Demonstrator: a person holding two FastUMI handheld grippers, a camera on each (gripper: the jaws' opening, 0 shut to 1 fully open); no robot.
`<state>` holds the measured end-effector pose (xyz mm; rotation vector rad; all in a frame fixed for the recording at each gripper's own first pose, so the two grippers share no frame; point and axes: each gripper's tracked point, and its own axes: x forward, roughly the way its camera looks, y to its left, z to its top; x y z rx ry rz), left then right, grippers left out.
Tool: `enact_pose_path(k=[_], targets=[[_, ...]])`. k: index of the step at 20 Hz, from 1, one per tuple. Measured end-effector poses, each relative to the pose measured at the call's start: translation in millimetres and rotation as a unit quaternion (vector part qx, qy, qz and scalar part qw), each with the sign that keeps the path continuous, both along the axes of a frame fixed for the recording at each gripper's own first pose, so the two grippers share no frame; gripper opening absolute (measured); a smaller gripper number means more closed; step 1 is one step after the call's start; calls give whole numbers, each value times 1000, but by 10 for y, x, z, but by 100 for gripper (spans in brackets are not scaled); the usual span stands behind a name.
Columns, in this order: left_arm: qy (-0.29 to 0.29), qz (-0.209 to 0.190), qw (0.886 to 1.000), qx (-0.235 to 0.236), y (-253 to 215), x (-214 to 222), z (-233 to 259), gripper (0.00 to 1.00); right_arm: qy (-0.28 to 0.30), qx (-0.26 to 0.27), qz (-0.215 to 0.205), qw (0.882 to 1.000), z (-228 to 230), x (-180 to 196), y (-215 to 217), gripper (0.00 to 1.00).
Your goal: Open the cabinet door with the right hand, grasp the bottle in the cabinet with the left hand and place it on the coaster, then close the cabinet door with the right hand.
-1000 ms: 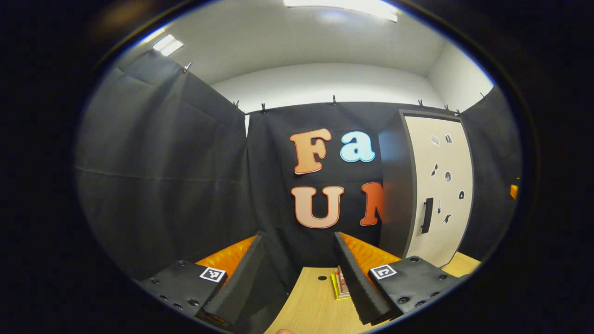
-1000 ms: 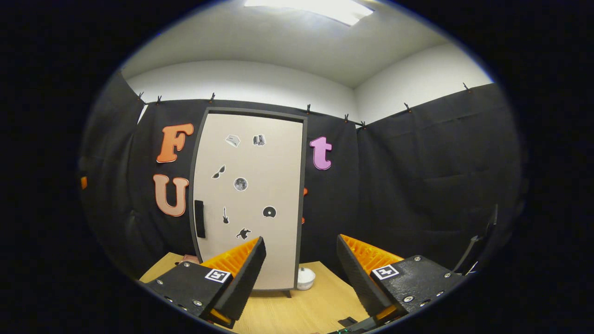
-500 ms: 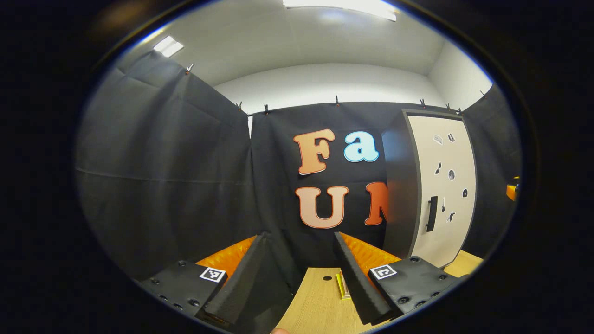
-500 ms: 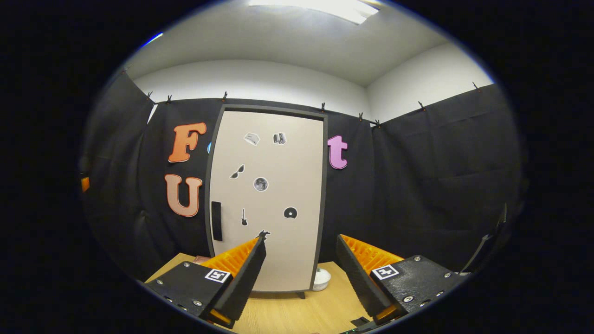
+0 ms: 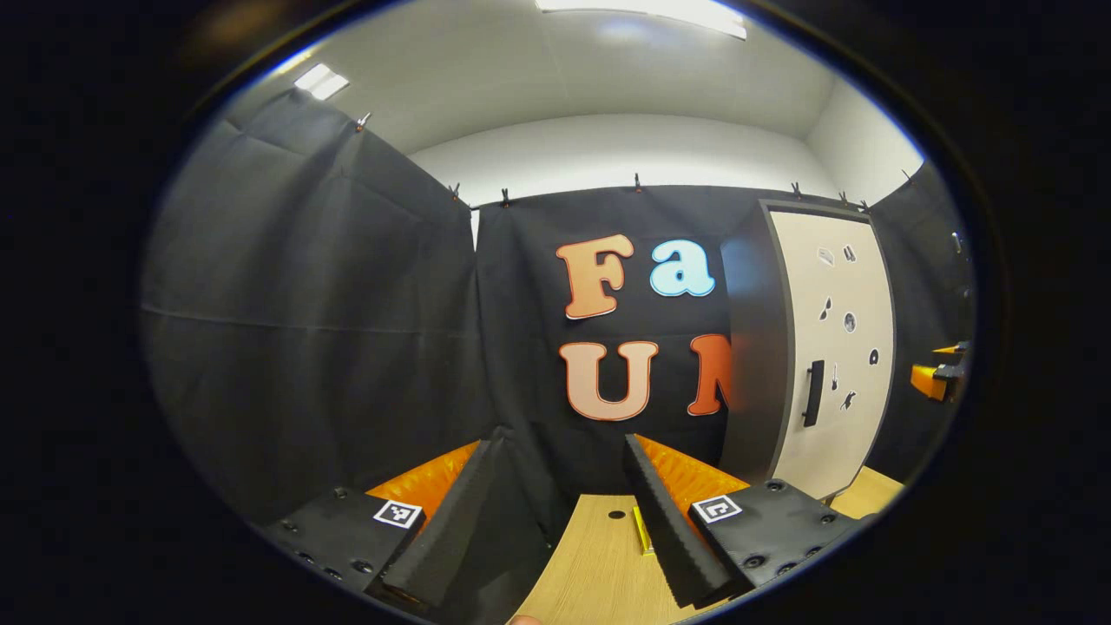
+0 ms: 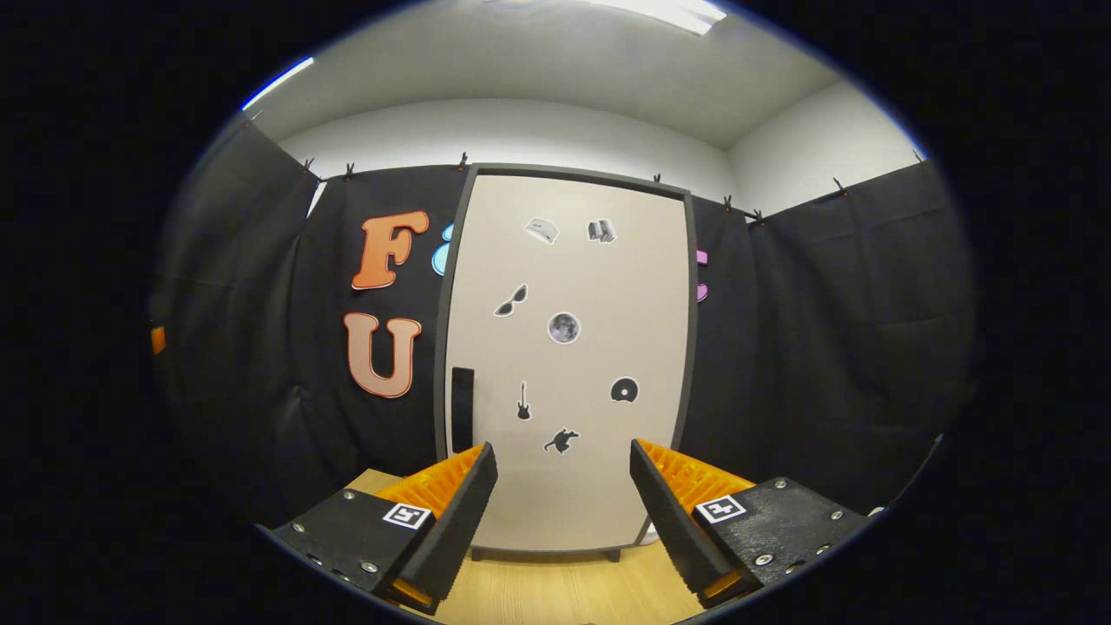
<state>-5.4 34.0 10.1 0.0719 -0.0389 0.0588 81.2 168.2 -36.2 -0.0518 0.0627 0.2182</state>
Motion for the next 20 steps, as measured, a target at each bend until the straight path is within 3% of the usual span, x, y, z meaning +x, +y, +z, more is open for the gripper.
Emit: enact_pose_path(k=[10,20], targets=[[6,53,999,8,493,-133,-49,97,10,-3,48,999,-270,666,971,94],[19,103,994,17,908,-129,-212,97,44,-11,37,998,-648,1461,1427,90]])
